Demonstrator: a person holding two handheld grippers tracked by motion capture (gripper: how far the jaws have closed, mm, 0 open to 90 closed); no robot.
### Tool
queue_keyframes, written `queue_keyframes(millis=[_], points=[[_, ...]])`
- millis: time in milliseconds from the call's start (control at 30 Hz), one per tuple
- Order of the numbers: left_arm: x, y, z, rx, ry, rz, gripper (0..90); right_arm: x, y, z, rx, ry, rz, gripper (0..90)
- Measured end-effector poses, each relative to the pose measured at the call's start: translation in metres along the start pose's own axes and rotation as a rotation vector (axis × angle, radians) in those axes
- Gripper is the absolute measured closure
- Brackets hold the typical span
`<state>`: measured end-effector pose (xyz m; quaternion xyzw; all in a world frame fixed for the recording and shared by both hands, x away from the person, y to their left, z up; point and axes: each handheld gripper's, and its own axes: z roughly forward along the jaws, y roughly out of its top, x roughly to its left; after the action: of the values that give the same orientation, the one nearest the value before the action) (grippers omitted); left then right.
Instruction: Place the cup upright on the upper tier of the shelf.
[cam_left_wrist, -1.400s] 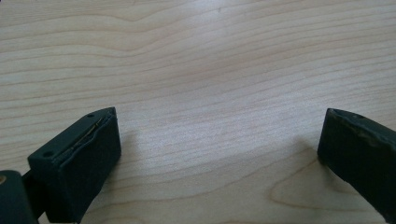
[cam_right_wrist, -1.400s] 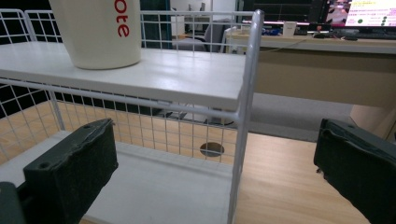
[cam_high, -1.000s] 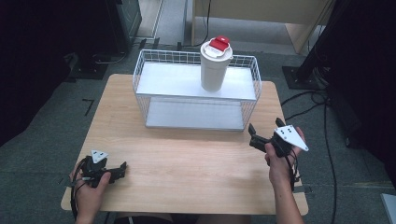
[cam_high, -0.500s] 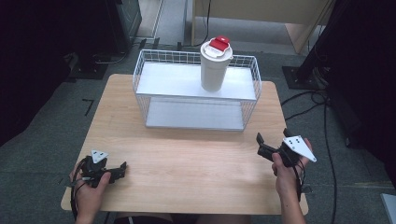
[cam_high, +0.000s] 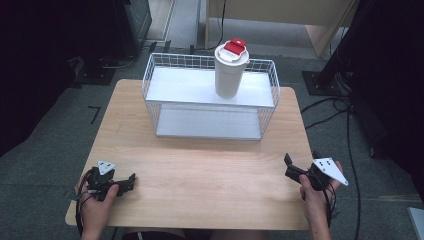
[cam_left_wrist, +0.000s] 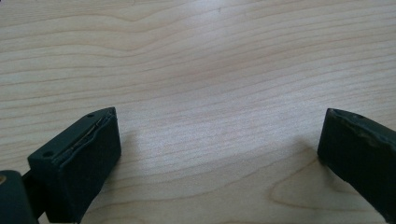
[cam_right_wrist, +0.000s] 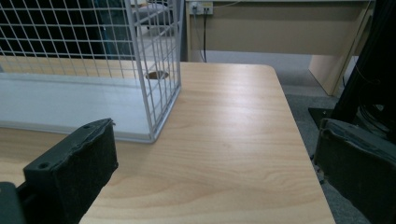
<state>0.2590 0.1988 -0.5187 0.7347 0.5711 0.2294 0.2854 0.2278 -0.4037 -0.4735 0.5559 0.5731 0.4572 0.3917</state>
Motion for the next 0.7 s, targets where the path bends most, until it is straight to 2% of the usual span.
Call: queue_keyframes(millis=[700], points=[[0.000, 0.000, 0.000, 0.000, 0.000, 0.000, 0.0, -0.021, -0.040, -0.019, 0.112, -0.052, -0.014, 0.0]])
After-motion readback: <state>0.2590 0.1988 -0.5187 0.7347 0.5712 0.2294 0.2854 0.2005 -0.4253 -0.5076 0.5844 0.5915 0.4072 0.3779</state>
